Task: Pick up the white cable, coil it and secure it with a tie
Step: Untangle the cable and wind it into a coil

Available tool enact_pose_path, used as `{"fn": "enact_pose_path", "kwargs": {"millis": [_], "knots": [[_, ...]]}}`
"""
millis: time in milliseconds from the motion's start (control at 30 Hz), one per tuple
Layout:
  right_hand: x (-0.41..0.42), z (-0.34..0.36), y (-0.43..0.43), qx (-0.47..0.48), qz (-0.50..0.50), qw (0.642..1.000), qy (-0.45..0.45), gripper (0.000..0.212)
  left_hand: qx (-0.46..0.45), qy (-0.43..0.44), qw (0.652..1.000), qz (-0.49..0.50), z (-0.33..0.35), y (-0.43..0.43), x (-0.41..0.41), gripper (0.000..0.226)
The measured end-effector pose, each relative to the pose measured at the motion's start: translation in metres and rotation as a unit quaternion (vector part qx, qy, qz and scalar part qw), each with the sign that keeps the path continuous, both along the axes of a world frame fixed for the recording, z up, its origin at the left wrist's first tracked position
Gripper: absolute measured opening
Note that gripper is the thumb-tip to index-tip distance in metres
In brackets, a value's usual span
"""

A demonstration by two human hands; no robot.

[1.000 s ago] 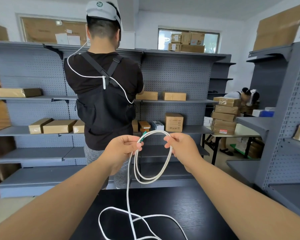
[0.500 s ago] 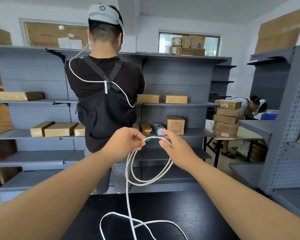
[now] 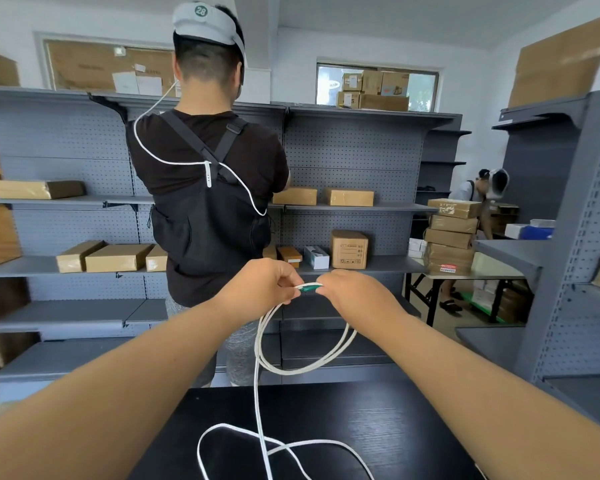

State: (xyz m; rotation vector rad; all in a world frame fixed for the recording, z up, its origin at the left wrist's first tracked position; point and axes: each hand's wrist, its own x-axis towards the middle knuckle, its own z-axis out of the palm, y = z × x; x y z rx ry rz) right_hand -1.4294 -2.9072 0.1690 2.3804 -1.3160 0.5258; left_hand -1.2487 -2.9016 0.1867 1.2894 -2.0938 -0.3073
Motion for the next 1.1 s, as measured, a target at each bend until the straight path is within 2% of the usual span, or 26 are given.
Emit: {"fn": "enact_pose_path", "kwargs": {"millis": [100, 233, 367, 533, 667, 833, 967, 1100], "knots": [[-0.004, -0.001, 0.0, -0.014, -0.002, 1.0, 0.002, 0.015, 0.003, 0.013, 1.0, -0.005, -0.006, 0.001, -0.003, 0.023], [-0.006, 0.0, 0.0, -0.004, -0.024, 1.0, -0.004, 0.012, 0.046, 0.077, 0.996, -0.028, -0.013, 0.002, -0.007, 0.009], [-0.012, 0.006, 0.003, -0.002, -0.048, 0.999, 0.0, 0.015, 0.156, 0.191, 0.966, -0.073, -0.023, 0.007, -0.006, 0.002], [-0.026, 0.011, 0.008, -0.012, -0.083, 0.996, -0.017, 0.018, 0.231, 0.248, 0.935, -0.103, -0.041, 0.012, -0.004, 0.005], [-0.037, 0.008, 0.01, -0.004, -0.097, 0.988, -0.119, 0.018, 0.225, 0.248, 0.938, -0.092, -0.049, 0.014, -0.006, 0.003], [-0.04, 0.0, 0.011, 0.031, -0.113, 0.974, -0.193, 0.021, 0.2, 0.269, 0.939, -0.079, -0.049, 0.016, -0.007, 0.008], [-0.039, -0.01, 0.012, 0.069, -0.096, 0.921, -0.371, 0.026, 0.127, 0.294, 0.946, -0.043, -0.046, 0.015, -0.004, 0.008], [-0.036, -0.021, 0.012, 0.119, -0.088, 0.897, -0.417, 0.025, 0.071, 0.25, 0.966, -0.009, -0.038, 0.012, 0.0, 0.01]]}}
